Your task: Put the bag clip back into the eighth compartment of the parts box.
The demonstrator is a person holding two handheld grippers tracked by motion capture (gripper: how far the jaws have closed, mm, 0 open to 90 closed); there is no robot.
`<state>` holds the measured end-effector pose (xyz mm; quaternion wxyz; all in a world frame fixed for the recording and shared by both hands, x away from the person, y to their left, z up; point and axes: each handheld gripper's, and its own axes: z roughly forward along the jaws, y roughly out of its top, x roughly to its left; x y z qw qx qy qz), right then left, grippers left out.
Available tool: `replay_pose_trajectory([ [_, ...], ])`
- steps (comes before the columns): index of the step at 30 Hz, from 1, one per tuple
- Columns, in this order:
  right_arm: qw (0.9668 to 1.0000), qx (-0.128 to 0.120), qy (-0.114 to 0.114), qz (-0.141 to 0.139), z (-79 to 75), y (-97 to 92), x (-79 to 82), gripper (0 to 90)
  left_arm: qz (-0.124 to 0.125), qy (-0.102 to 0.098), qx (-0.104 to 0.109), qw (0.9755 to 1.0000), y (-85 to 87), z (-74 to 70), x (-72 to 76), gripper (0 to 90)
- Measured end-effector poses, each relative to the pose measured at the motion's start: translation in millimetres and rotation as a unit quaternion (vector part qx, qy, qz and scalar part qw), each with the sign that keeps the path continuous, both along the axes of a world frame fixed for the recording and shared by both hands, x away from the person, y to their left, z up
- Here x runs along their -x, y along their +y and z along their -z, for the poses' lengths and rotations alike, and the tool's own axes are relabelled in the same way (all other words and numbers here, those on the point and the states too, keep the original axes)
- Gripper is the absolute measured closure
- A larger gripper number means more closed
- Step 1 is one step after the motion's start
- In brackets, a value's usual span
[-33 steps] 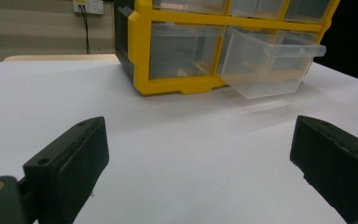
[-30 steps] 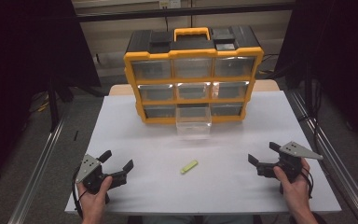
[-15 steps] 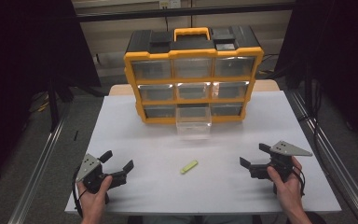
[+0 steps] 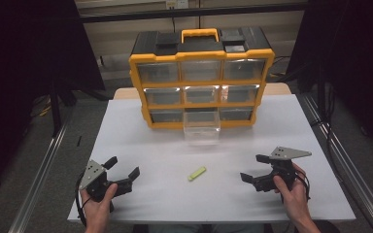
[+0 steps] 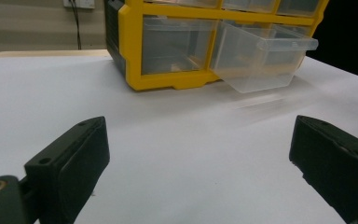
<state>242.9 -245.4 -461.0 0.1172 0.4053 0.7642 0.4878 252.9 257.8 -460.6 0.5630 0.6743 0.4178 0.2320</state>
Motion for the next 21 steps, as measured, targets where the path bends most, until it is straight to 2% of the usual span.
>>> replay_pose_trajectory([
  [2, 0.9999, 0.002, 0.006, -0.008, -0.4, 2.9, -0.5, 2.1, 0.005, 0.000, -0.009, 0.9999, 1.2, -0.6, 0.3, 5.1],
  [11, 0.9979, 0.004, 0.030, -0.057, -2.1, 16.4, -4.6, 2.9, 0.006, 0.000, -0.012, 0.9999, 0.7, -0.7, 0.3, 5.2],
  [14, 0.9972, 0.006, 0.038, -0.064, -0.8, 20.5, -6.9, 2.9, 0.008, 0.001, -0.015, 0.9999, 0.0, 0.0, -0.1, 5.2],
  [17, 0.9963, -0.001, 0.043, -0.075, -1.7, 24.2, -9.1, 2.7, 0.007, 0.005, -0.012, 0.9999, -1.7, 0.5, 0.2, 5.2],
  [21, 0.9952, -0.017, 0.038, -0.089, -4.1, 31.6, -11.9, 2.5, 0.010, 0.002, -0.015, 0.9998, -2.1, 0.1, 0.1, 5.2],
])
